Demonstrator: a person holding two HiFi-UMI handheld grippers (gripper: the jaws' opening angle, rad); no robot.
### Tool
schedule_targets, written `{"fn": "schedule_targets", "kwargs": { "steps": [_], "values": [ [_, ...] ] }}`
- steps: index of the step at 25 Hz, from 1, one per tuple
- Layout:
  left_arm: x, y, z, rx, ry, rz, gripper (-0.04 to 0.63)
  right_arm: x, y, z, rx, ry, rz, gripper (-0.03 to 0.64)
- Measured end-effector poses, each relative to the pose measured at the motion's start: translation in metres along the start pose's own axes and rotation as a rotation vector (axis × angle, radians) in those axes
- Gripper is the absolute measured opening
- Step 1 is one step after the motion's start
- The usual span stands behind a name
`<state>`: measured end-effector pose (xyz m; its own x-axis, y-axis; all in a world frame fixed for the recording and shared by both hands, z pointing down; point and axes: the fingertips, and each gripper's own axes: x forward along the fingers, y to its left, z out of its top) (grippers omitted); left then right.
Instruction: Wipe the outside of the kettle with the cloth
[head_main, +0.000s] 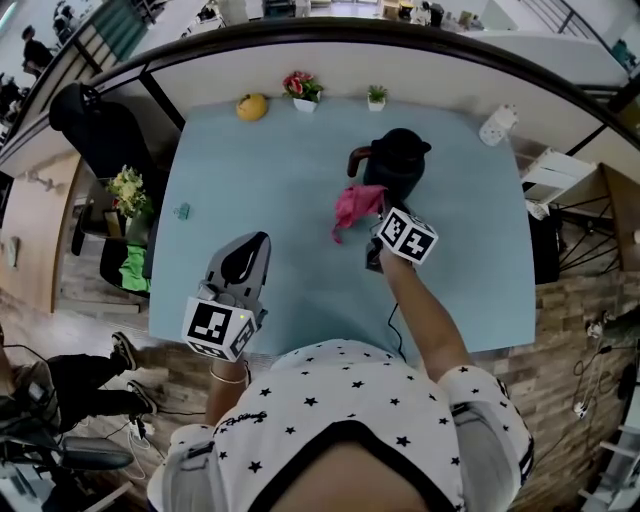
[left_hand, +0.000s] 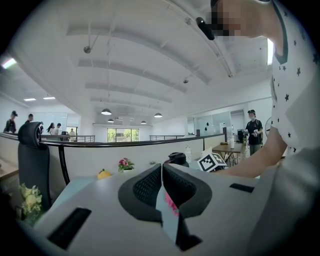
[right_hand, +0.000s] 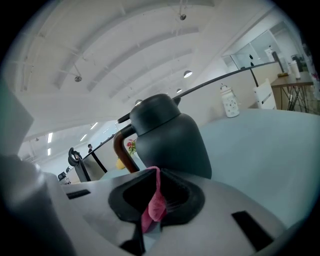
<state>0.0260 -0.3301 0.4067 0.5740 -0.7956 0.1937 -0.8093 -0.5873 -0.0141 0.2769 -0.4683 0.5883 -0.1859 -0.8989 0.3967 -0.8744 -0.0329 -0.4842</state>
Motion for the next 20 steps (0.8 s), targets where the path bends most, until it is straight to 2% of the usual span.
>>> {"fn": "schedule_targets", "kwargs": {
  "steps": [3, 20],
  "values": [
    [0.005, -0.006, 0.001, 0.005, 0.003, -0.012, 0.032, -0.004, -0.007, 0.003, 0.010, -0.003, 0.014, 0.023],
    [0.021, -0.030, 0.004, 0.017, 0.016, -0.005, 0.032, -0.016, -0.070, 0.033, 0.006, -0.021, -0.057, 0.021]
  ]
}}
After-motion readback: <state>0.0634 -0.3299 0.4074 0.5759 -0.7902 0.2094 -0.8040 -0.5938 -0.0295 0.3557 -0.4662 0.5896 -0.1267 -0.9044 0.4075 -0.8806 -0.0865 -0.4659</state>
